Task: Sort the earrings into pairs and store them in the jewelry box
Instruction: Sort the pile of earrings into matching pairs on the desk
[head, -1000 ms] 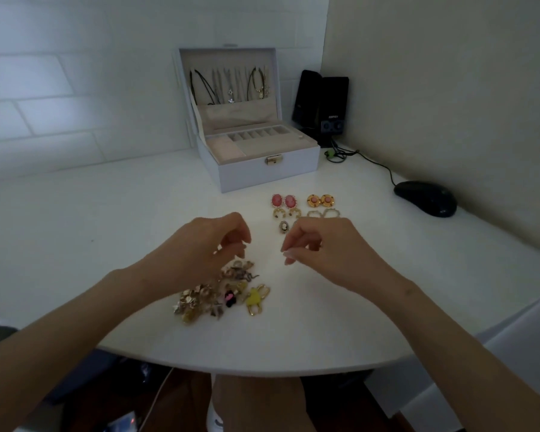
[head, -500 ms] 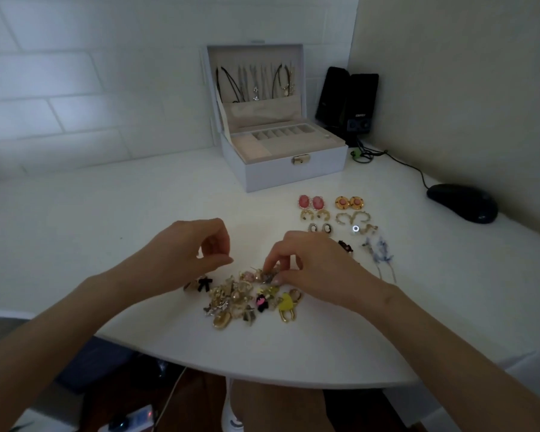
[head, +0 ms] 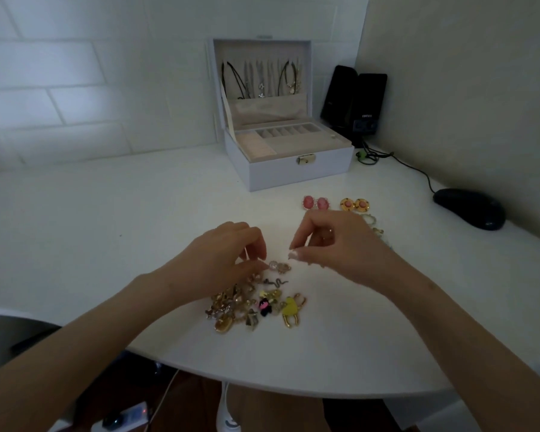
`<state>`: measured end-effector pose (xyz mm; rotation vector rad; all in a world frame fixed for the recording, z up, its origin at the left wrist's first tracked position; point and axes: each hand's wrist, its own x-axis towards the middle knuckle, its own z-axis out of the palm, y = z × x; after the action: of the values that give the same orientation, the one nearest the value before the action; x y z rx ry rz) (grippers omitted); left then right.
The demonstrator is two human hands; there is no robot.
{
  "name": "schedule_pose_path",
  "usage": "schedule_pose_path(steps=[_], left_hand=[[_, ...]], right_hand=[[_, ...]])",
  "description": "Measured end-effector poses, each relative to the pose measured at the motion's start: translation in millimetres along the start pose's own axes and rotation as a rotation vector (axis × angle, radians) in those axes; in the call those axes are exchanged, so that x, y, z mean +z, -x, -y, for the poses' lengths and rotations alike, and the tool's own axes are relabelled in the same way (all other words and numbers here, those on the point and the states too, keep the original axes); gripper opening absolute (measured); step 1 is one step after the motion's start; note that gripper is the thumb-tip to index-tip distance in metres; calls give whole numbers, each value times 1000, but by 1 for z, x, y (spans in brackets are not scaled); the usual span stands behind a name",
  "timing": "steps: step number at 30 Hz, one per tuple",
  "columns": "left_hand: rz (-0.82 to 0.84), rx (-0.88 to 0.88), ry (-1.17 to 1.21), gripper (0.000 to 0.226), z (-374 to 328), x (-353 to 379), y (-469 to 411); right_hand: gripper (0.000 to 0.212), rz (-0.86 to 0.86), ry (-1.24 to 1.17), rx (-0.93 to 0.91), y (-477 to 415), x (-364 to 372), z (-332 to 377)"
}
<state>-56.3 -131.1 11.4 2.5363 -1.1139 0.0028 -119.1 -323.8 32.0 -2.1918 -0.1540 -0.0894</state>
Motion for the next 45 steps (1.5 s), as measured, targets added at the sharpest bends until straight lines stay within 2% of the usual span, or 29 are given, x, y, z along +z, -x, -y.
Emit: schedule_pose_path(steps=[5, 8, 10, 19, 23, 28, 33, 38, 45], left_hand=[[28, 20, 26, 2, -4, -3, -5], [135, 34, 10, 13, -7, -3, -4], [159, 38, -48, 11, -9, -1, -5], [-28, 143, -3, 9, -17, -3, -9], [-32, 147, 66, 11, -29, -6, -17], [73, 133, 128, 6, -42, -2, -28], [183, 106, 189, 12, -47, 5, -32], [147, 111, 32, 5, -45, 13, -47], [113, 94, -16, 11, -42, 20, -62]], right_hand=[[8, -44, -81, 30, 6, -15, -1], [11, -35, -106, 32, 9, -18, -5], [10, -44, -146, 40, 10, -18, -6], [14, -138, -68, -2, 10, -32, -11], [16, -161, -20, 25, 9, -37, -14], [15, -104, 66, 55, 12, -36, -19], [20, 53, 79, 43, 17, -35, -22], [25, 107, 130, 16, 8, -30, -26], [33, 37, 242, -46, -7, -21, -35]])
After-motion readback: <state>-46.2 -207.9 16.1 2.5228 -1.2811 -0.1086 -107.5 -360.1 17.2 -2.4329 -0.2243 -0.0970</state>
